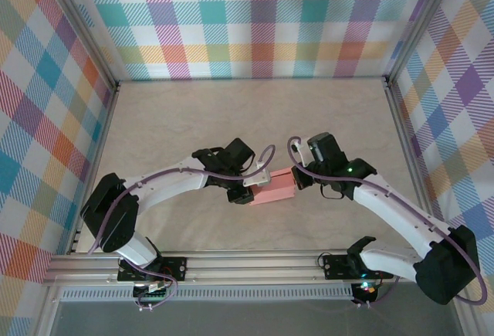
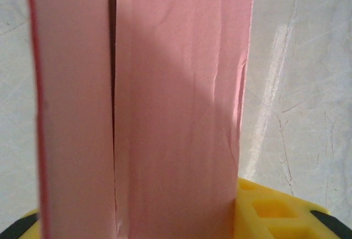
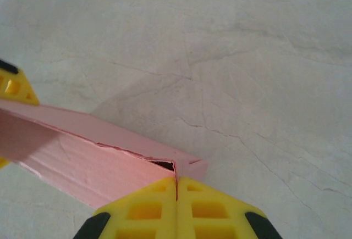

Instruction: Fold the paper box

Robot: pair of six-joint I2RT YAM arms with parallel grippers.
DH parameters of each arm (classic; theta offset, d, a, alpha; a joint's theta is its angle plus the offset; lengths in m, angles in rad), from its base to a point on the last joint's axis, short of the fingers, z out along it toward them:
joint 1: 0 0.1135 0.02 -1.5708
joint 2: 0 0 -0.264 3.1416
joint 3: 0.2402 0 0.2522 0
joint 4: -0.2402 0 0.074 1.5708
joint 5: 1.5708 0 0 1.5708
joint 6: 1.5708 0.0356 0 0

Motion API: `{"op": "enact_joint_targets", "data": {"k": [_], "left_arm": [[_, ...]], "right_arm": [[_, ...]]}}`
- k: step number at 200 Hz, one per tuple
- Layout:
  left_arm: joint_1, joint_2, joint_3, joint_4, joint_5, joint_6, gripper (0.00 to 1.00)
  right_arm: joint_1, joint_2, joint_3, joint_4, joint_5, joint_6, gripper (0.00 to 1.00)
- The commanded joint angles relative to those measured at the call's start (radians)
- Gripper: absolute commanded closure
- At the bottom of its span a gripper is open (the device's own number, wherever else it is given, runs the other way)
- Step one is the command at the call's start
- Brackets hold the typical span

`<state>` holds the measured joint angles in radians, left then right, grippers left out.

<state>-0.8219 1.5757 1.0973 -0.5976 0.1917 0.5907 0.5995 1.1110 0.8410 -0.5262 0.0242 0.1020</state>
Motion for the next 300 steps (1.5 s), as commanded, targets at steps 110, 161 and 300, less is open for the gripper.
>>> {"op": "enact_joint_targets", "data": {"k": [110, 161, 300], "left_arm": [[0.007, 0.079, 0.085, -0.095, -0.041, -0.063, 0.6], [0.007, 0.08, 0.085, -0.094, -0.044, -0.072, 0.6], [-0.015, 0.026, 0.079, -0.068, -0.065, -0.087, 0.37]], "right_arm": [[0.125, -0.039, -0.043, 0.014, 0.27, 0.347, 1.0], [0.153, -0.053, -0.108, 0.069, 0.285, 0.328, 1.0], [0.168, -0.143, -0.24, 0.205, 0.294, 0.211, 1.0]]}}
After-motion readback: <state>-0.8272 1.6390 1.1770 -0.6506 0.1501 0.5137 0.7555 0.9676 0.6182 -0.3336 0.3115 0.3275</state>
